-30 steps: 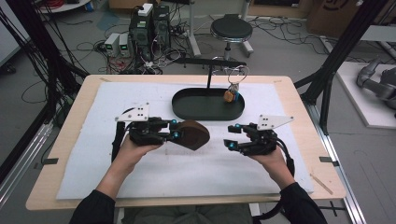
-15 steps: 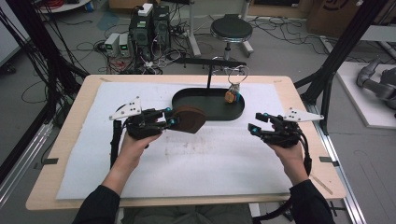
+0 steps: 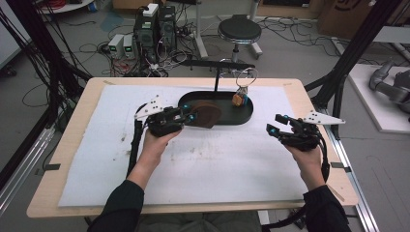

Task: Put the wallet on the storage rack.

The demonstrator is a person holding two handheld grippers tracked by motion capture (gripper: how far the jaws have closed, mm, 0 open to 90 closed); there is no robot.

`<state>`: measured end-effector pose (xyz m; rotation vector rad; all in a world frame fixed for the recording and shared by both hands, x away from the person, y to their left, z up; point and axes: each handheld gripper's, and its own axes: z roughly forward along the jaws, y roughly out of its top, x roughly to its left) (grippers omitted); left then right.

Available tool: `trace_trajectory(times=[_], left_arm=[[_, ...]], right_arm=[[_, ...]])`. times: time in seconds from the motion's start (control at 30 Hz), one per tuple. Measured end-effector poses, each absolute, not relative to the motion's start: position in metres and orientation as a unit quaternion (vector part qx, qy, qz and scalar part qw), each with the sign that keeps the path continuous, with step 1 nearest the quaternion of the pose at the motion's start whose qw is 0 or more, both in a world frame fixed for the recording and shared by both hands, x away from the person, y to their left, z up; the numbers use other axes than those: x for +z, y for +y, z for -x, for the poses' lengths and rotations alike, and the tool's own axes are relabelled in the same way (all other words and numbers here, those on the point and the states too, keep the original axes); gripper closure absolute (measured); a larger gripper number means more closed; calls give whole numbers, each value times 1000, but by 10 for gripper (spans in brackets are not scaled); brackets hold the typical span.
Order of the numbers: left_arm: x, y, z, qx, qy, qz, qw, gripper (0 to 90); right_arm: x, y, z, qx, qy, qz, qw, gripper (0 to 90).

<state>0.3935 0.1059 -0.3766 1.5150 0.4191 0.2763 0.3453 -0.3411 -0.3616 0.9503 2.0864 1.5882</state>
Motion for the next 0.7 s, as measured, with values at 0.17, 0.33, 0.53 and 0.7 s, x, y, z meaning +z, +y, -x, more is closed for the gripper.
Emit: trace_trajectory(times=[0.17,0.33,0.53,0.7], left_arm=[[-386,99,-404,141,202,-675,696,698],[-394,92,-416,152,222,-667,695,699],[-396,80,-430,164,241,-659,693,698],[-401,70,-441,166,261,-659,686,698]], right_arm=[[-363,-345,-346,558,736,-341,176,376],[-364,-346,-347,557,736,-341,178,376],[-365,-348,-348,556,736,-342,177,376],[-365,-348,-347,555,738,-340,179,376]])
